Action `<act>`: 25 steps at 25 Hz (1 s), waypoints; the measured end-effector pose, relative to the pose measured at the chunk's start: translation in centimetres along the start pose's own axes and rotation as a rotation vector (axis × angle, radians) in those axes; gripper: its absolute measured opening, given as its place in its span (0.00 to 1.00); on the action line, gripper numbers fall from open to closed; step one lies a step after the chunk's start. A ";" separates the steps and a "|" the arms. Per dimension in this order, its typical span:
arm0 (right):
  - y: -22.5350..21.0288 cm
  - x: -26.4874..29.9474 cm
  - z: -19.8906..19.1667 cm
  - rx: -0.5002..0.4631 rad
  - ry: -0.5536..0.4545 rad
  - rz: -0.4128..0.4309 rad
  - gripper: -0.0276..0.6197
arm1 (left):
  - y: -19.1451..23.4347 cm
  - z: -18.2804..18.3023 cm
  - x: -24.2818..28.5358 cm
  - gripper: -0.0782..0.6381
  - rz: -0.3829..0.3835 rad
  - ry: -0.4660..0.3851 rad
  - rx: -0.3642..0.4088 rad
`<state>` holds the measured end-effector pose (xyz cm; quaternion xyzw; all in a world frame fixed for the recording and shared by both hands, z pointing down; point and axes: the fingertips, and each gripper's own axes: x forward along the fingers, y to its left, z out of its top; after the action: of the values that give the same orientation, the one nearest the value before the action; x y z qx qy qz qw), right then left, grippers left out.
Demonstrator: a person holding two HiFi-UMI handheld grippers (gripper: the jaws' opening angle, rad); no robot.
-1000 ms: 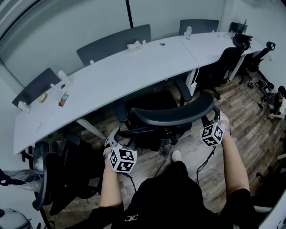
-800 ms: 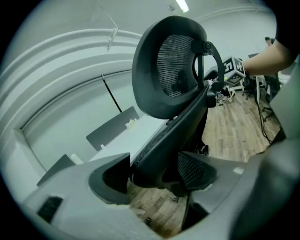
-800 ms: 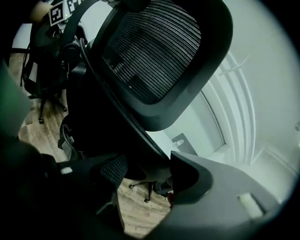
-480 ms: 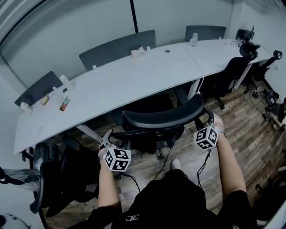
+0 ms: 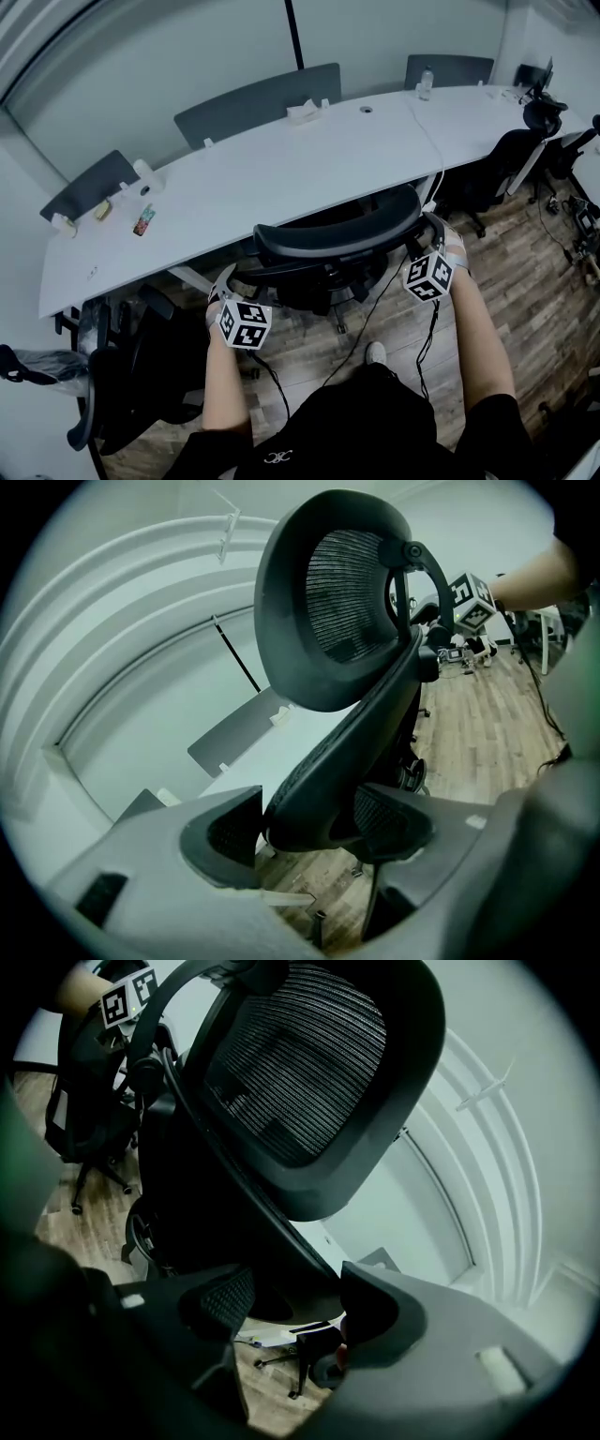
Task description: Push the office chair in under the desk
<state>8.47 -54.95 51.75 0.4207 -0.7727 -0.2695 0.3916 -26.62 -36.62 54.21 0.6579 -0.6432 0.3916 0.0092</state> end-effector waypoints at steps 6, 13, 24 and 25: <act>-1.2 3.8 1.2 -0.003 -0.027 0.025 0.50 | 1.6 0.9 2.6 0.54 0.002 0.024 -0.010; -3.2 8.6 1.7 -0.017 -0.035 0.036 0.50 | 2.5 2.6 5.9 0.54 -0.005 0.036 -0.030; -6.3 15.7 2.2 -0.029 -0.045 0.049 0.50 | 4.0 5.3 11.4 0.54 -0.005 0.059 -0.056; -6.5 16.2 2.3 -0.030 -0.046 0.050 0.50 | 4.2 5.5 11.8 0.54 -0.003 0.061 -0.057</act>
<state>3.93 -71.96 51.73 0.3890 -0.7876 -0.2808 0.3868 -29.04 -50.09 54.51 0.6461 -0.6527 0.3929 0.0482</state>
